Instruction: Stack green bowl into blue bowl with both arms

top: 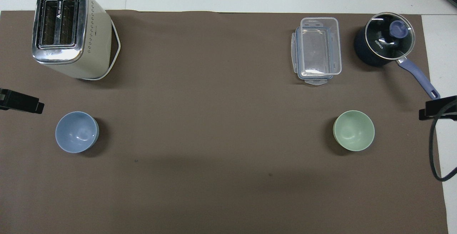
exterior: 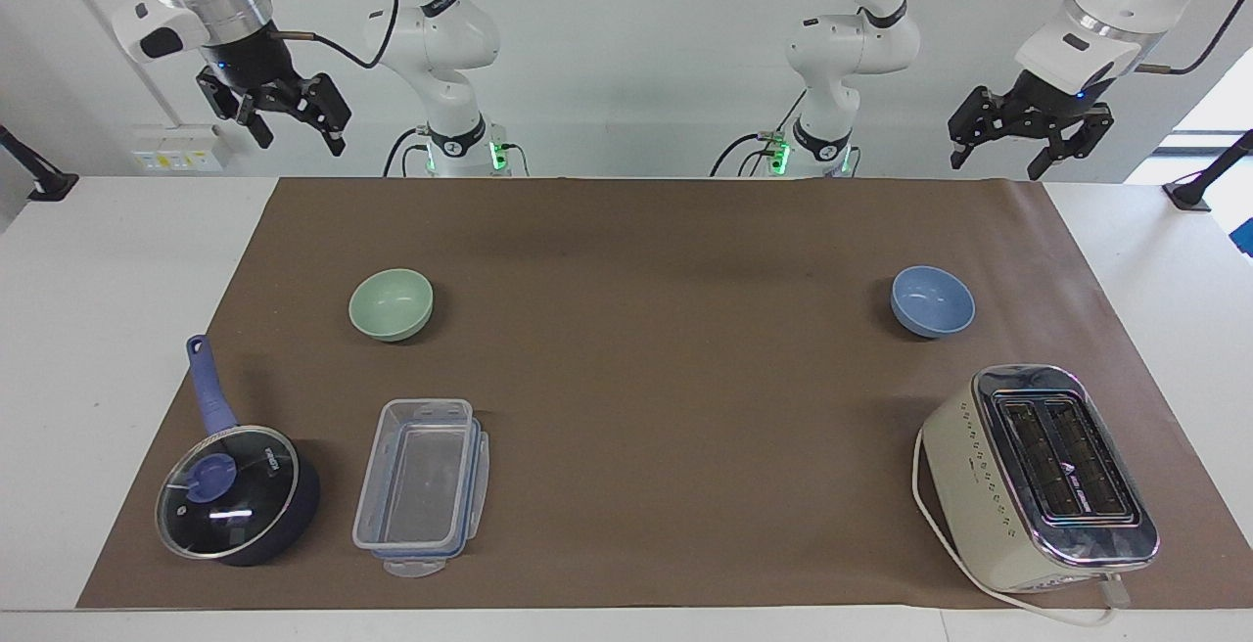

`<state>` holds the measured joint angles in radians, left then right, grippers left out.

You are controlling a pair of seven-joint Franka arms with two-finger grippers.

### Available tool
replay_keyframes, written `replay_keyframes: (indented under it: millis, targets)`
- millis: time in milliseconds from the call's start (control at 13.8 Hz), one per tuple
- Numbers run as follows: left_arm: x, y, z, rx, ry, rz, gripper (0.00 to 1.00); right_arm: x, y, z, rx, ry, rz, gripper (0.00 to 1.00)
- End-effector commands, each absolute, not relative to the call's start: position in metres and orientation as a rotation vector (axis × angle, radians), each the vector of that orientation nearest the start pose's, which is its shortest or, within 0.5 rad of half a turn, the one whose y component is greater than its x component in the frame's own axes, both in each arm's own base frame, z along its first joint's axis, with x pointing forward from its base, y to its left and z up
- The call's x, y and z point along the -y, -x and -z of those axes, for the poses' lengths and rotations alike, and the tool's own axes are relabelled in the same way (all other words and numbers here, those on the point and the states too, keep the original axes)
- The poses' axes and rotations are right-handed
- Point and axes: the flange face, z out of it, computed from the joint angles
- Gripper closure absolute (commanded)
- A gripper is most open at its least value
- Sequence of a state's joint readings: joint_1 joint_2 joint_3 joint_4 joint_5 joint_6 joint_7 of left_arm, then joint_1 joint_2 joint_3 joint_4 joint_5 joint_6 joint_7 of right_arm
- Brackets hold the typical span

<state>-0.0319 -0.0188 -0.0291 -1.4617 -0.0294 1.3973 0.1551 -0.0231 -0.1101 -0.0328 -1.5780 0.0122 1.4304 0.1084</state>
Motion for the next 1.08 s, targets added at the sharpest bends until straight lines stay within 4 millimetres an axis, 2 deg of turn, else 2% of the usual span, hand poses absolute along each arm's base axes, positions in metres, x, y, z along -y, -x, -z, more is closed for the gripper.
replay_keyframes:
  millis: [0,145,506,1012]
  targets:
    - [0.0341,-0.5198,-0.6706,-0.307,3.145,-0.072,0.0,0.0223,-0.5007,-0.6701,-0.193,3.099,-0.051,0.0]
    - [0.0341,-0.5201,-0.6697,-0.305,3.146,-0.077,0.0,0.0205,-0.5053,-0.6701,-0.102,3.107,-0.014,0.0]
    - [0.0341,-0.5203,-0.6698,-0.305,3.146,-0.074,0.0,0.0292,-0.5057,-0.6691,-0.114,3.12,-0.002,0.0]
    - [0.0369,-0.5206,-0.6702,-0.313,3.148,-0.067,0.0,0.0237,-0.5059,-0.6702,-0.101,3.113,0.005,0.0]
